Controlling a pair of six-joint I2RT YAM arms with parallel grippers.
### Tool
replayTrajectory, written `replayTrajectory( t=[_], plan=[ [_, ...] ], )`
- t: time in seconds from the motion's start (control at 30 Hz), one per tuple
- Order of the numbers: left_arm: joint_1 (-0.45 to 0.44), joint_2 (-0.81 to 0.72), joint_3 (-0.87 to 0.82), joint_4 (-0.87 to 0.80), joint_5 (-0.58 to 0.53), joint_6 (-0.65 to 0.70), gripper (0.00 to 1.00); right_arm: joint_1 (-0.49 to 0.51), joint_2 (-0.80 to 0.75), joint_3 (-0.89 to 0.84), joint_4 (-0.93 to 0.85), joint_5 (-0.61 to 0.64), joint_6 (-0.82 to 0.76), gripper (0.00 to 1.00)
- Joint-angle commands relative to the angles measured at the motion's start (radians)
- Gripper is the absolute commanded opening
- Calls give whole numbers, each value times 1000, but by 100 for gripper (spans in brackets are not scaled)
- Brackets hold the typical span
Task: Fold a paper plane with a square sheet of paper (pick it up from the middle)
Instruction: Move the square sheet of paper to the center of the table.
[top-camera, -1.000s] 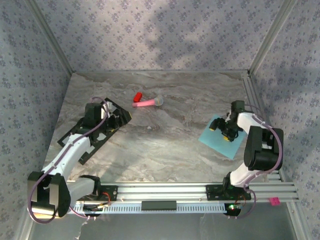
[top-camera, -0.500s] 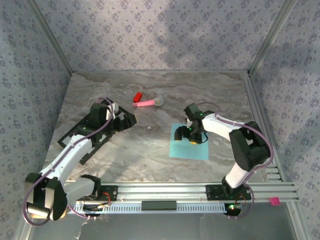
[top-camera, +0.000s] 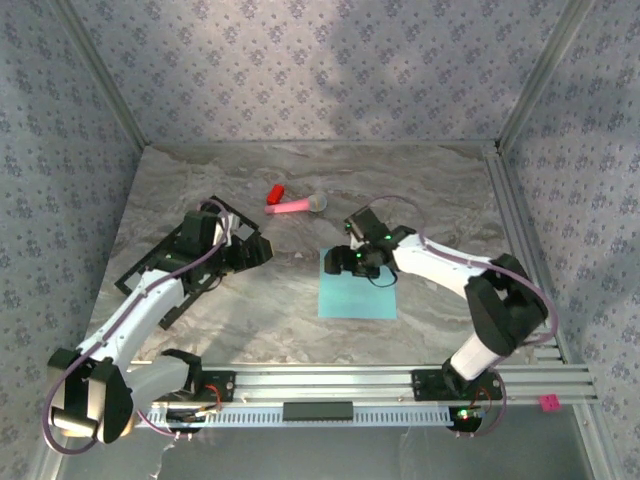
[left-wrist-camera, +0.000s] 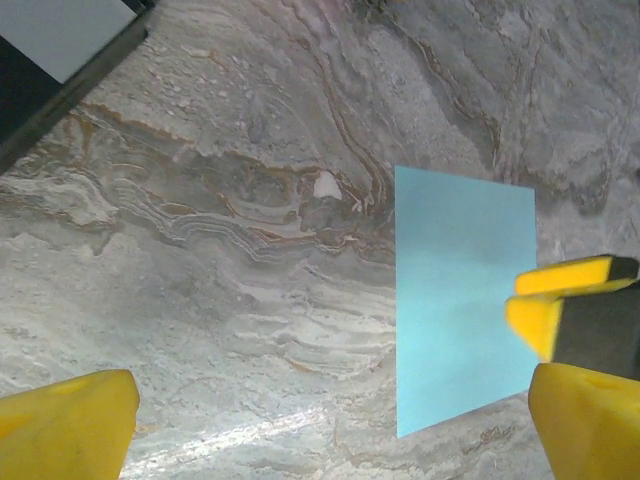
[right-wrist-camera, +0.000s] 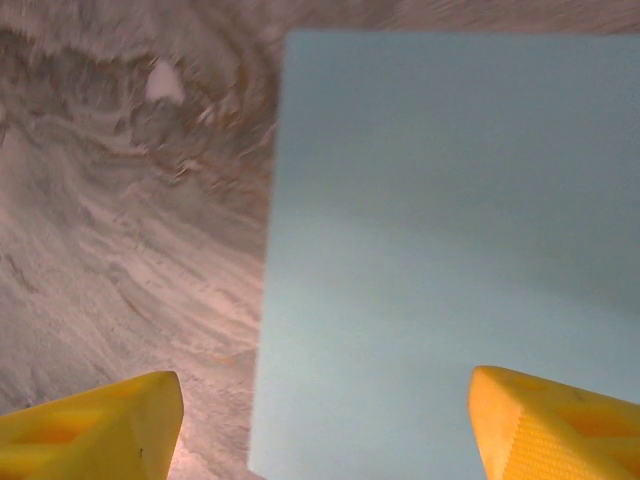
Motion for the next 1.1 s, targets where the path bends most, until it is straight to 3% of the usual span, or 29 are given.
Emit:
replayTrajectory(
  t=[0.0, 0.1, 0.3, 0.83, 1.07],
  plan=[
    [-45, 39, 49, -25, 18, 30, 100, -69, -52, -78, -6, 25, 0, 76],
    [-92, 79, 63, -11, -12, 17, 100, -135, -54, -120, -6, -11, -7, 74],
    [-163, 149, 93, 3, -48, -2, 100, -150, -26, -149, 37, -55, -8, 74],
    [-178, 158, 102, 2, -106, -39, 99, 17, 139, -109, 159, -60, 180, 74],
    [-188, 190, 123, -25, -104, -56, 96, 72, 112, -137, 326, -80, 384, 73]
  ],
)
